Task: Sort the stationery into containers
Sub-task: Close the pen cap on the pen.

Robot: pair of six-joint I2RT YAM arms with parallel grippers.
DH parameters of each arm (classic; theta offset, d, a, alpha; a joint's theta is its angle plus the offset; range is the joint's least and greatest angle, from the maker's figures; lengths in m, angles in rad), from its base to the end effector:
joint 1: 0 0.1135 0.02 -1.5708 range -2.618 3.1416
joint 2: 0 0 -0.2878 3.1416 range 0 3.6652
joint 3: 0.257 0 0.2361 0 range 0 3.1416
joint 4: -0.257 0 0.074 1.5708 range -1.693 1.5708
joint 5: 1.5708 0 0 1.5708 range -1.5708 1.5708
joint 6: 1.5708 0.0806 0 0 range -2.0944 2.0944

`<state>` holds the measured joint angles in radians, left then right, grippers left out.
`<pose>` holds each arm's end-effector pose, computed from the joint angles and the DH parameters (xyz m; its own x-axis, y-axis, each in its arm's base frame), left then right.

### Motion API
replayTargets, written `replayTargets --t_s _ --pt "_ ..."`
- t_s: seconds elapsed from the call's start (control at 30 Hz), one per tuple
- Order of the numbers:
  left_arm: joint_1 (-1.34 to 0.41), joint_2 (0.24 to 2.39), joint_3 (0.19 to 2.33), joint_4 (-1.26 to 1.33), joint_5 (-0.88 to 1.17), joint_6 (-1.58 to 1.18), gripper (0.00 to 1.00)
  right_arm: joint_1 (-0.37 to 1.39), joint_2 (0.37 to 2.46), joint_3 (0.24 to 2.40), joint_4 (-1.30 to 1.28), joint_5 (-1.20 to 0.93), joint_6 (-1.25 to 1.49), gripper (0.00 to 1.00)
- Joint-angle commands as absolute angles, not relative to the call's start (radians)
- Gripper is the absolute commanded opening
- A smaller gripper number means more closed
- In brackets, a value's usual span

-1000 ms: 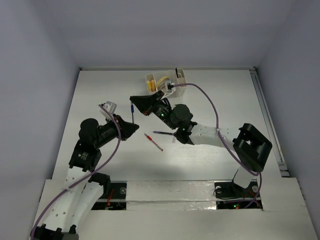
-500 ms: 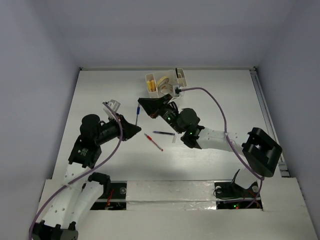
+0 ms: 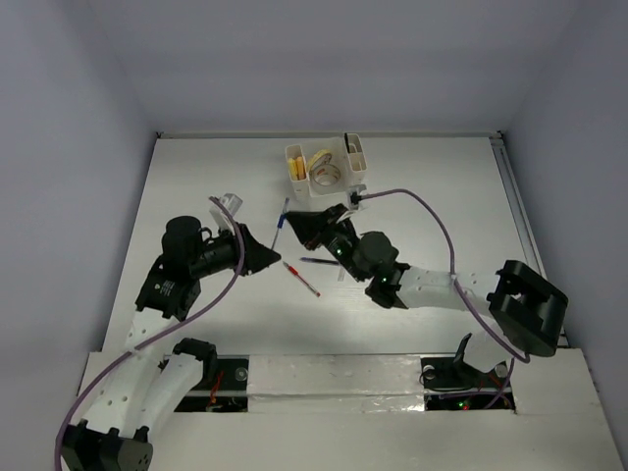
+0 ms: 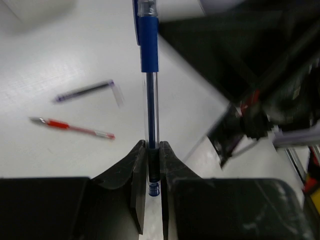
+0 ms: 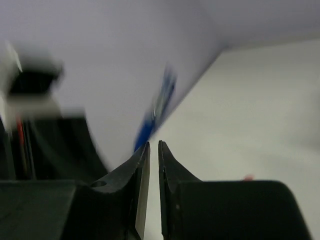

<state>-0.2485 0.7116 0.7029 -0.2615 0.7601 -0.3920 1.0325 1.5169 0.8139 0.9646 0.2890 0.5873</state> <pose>0.1400 -0.0928 0.3241 -0.5531 -0.1453 -0.8204 0.6607 0.5234 -0.5381 0.2061 0.3004 0.3382 -0.2674 0.5881 -0.7633 -0.6411 0.4828 0.5966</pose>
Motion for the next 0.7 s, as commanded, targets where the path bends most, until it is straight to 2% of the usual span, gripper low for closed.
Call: replayTargets --t_s 0.0,0.23,0.37,0.53,0.6,0.63,0.67 --pt "-0.224 0.719 0.808 0.123 0.638 -0.436 0.00 1.192 1.549 0.730 0.752 0.051 0.580 0.00" --pt "-0.224 0.742 0.816 0.144 0.657 -0.451 0.00 1.226 1.562 0.747 0.758 0.008 0.623 0.00" --pt "-0.224 0.716 0.807 0.083 0.634 -0.417 0.00 1.226 1.484 0.745 0.721 0.115 0.597 0.00" --pt "-0.224 0.661 0.781 0.017 0.607 -0.373 0.00 1.126 1.367 0.762 0.553 0.083 0.525 0.00" --pt "-0.224 0.640 0.750 0.015 0.607 -0.374 0.00 1.077 1.315 0.807 0.427 -0.038 0.497 0.13" --pt "-0.224 0.637 0.739 0.018 0.614 -0.377 0.00 1.031 1.307 0.830 0.378 -0.087 0.453 0.32" --pt "-0.224 0.634 0.726 0.023 0.623 -0.380 0.00 1.016 1.301 0.854 0.338 -0.127 0.428 0.43"
